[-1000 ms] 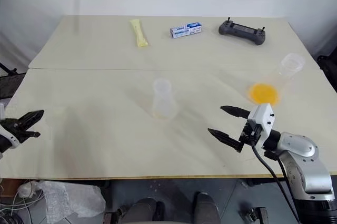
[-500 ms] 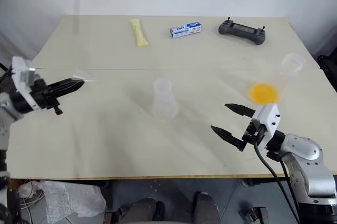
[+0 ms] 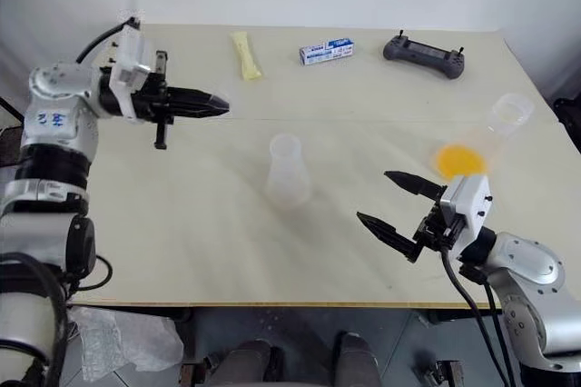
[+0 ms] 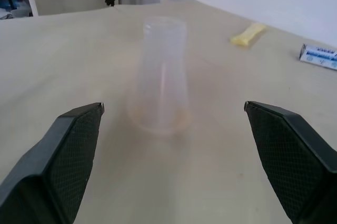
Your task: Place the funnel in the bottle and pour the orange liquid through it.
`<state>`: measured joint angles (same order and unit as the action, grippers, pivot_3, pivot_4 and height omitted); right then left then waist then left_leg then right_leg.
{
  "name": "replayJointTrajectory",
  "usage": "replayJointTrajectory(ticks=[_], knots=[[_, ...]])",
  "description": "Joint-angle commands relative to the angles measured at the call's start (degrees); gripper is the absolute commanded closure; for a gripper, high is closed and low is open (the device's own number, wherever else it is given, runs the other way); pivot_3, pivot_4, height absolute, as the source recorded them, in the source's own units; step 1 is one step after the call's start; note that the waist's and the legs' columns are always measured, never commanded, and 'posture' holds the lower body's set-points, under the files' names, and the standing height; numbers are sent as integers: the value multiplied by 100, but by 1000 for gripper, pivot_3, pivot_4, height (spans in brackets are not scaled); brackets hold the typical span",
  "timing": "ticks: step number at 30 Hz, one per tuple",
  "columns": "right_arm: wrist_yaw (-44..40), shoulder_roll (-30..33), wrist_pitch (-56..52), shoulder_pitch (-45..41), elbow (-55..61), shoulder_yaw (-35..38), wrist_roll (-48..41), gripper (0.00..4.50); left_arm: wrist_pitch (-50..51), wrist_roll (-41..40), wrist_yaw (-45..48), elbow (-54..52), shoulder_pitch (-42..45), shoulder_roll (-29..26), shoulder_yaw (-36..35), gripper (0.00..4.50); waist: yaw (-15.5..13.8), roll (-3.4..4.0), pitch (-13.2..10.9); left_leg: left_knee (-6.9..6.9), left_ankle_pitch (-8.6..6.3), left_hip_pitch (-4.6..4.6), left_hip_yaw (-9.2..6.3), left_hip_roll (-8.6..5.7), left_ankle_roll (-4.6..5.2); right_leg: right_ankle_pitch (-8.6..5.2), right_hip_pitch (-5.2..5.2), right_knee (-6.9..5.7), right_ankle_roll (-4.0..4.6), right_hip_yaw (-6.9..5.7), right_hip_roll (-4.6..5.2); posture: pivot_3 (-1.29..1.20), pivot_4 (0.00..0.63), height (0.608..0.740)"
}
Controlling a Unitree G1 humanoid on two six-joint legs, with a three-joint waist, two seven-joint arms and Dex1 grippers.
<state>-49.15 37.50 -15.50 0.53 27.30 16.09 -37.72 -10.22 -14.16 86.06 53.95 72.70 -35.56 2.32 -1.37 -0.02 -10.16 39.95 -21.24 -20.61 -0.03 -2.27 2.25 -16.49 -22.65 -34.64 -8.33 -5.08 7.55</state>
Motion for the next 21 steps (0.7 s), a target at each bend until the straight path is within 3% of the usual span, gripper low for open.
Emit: replayJointTrajectory(ticks=[1, 5, 21], knots=[[151, -77, 39, 77, 309, 121, -98, 0, -649, 164, 625, 393, 501, 255, 82, 4475, -1, -1, -1, 2, -1, -2, -1, 0, 2, 0, 0, 0, 0, -1, 0, 0, 150, 740], [308, -162, 29, 270, 542, 157, -165, 0, -1100, 163, 644, 614, 730, 519, 294, 4475, -24, -4, -3, 16, -1, -23, -17, -3, 7, 3, -4, 1, -5, -14, 3, 0, 150, 740], [486, -183, 129, 431, 703, 268, -180, 0, -1890, 50, 644, 868, 1091, 677, 1114, 4475, -16, -5, -3, 27, 2, -48, -29, -7, 14, 5, -16, 1, -9, -25, 6, 0, 150, 740]])
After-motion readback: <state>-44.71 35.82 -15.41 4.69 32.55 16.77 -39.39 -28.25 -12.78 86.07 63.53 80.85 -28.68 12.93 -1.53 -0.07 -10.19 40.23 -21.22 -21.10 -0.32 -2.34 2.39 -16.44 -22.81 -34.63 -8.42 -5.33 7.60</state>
